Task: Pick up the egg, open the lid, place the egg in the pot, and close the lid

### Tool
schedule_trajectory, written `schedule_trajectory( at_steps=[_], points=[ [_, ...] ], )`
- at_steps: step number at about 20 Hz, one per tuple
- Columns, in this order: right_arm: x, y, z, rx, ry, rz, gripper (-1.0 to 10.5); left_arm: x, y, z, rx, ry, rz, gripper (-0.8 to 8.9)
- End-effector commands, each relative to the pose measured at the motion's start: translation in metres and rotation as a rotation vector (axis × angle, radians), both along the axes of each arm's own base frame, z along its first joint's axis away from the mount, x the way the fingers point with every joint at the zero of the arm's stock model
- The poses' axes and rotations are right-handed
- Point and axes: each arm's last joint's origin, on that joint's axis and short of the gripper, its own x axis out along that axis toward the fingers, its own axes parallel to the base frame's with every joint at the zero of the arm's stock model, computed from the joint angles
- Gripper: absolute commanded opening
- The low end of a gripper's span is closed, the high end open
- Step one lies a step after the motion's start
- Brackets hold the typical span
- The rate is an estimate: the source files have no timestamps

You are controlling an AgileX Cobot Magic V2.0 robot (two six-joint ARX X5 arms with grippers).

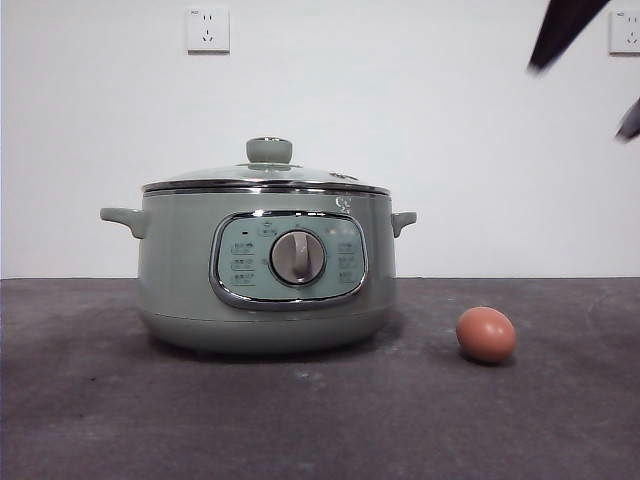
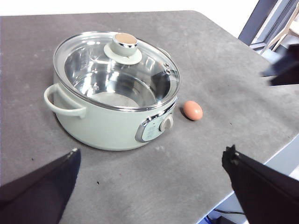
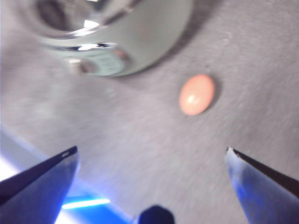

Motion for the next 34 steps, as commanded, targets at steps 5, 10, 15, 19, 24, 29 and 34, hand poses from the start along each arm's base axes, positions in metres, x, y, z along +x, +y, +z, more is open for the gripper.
schedule_trajectory(
  at_steps=[5, 10, 15, 19, 24, 29, 34],
  points=[
    [0.051, 0.032, -0.046, -0.117, 0.061, -0.043, 6.3, 0.0, 0.0, 0.0, -0.005, -0.001, -0.006, 6.31],
    [0.076, 0.051, -0.079, -0.19, 0.071, -0.051, 6.2, 0.0, 0.0, 0.0, -0.005, -0.001, -0.005, 6.31],
    [0.092, 0.058, -0.108, -0.224, 0.105, -0.069, 5.6, 0.0, 0.0, 0.0, -0.004, -0.001, -0.005, 6.31],
    [0.098, 0.06, -0.123, -0.256, 0.134, -0.079, 5.5, 0.0, 0.0, 0.0, -0.004, -0.001, -0.005, 6.31],
    [0.102, 0.065, -0.135, -0.258, 0.149, -0.066, 4.9, 0.0, 0.0, 0.0, -0.004, -0.002, -0.004, 6.31],
    [0.102, 0.066, -0.137, -0.252, 0.15, -0.068, 1.7, 0.0, 0.0, 0.001, -0.004, -0.002, -0.004, 6.31],
    [0.102, 0.066, -0.137, -0.253, 0.156, -0.068, -0.2, 0.0, 0.0, 0.001, -0.003, -0.002, -0.004, 6.31]
  ],
)
